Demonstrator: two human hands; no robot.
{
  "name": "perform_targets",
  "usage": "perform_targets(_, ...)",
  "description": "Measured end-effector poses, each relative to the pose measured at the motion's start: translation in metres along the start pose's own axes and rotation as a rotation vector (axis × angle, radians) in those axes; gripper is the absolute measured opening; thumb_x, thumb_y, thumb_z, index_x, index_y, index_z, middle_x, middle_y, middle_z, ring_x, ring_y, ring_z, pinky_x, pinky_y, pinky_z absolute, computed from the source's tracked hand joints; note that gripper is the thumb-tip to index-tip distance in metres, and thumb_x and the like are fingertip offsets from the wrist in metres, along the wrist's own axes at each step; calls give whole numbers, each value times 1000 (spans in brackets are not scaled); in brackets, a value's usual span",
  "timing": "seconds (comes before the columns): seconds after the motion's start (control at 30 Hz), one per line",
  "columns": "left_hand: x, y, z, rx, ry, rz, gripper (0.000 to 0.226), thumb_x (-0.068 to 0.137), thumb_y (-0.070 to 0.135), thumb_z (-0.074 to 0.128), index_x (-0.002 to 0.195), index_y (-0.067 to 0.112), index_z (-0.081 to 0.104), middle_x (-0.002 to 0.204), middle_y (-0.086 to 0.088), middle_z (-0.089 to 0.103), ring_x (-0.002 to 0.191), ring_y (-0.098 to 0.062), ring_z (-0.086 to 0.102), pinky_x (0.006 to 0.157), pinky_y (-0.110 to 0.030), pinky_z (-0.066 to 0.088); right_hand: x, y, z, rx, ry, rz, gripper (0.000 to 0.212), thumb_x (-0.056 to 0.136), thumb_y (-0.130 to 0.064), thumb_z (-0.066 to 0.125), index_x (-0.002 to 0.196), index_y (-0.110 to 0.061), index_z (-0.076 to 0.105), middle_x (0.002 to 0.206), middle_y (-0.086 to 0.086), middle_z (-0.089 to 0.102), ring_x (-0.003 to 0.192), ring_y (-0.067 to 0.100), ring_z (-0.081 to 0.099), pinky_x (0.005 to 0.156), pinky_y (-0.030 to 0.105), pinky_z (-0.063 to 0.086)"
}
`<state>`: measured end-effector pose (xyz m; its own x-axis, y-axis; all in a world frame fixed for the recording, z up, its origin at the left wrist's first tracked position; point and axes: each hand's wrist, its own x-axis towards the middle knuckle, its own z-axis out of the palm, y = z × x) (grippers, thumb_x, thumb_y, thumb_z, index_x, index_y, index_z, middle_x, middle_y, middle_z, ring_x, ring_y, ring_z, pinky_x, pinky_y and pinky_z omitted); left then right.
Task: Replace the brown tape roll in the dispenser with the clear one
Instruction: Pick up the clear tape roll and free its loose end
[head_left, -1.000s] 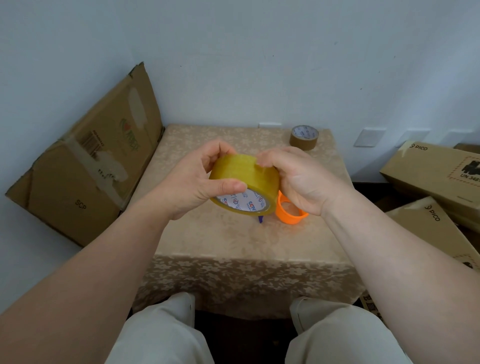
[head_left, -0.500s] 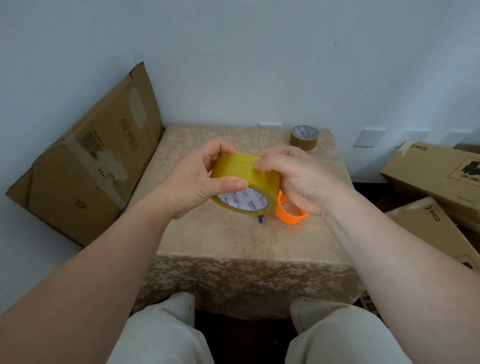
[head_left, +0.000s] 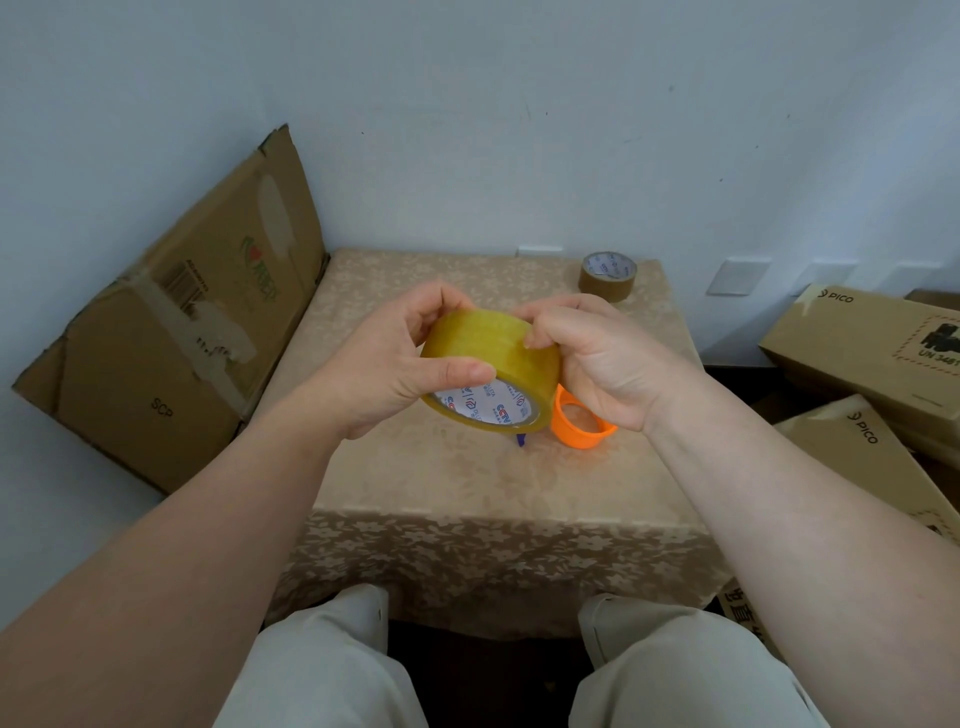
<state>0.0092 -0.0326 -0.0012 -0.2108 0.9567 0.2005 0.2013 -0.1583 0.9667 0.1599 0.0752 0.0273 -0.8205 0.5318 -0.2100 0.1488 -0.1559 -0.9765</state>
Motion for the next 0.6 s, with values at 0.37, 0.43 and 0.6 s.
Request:
perform_targets(0.37, 1, -2, -8, -38, 12, -26, 46, 46, 55, 83, 84, 36, 64, 79, 17, 66, 75, -1, 61, 64, -16, 50, -1, 1, -4, -84, 18, -106, 42, 77, 12, 44, 107, -6, 67, 109, 17, 67, 101, 28, 58, 94, 45, 46)
perform_targets(0.43, 2, -4, -12, -18, 18, -57, 45, 50, 48, 83, 88, 32, 64, 81, 15, 67, 78, -3, 62, 68, -18, 50, 0, -3, -7, -285, 45, -257, 43, 77, 8, 56, 103, -24, 65, 106, -3, 70, 98, 15, 59, 94, 36, 47)
perform_targets(0.6, 3, -8, -15, 21, 45, -134, 31, 63, 43, 70, 90, 29, 66, 77, 17, 68, 73, -2, 60, 70, -16, 48, 1, -12, -1, -654, 49, -420, 36, 73, -2, 62, 92, -32, 65, 83, -17, 71, 90, 10, 69, 86, 37, 54)
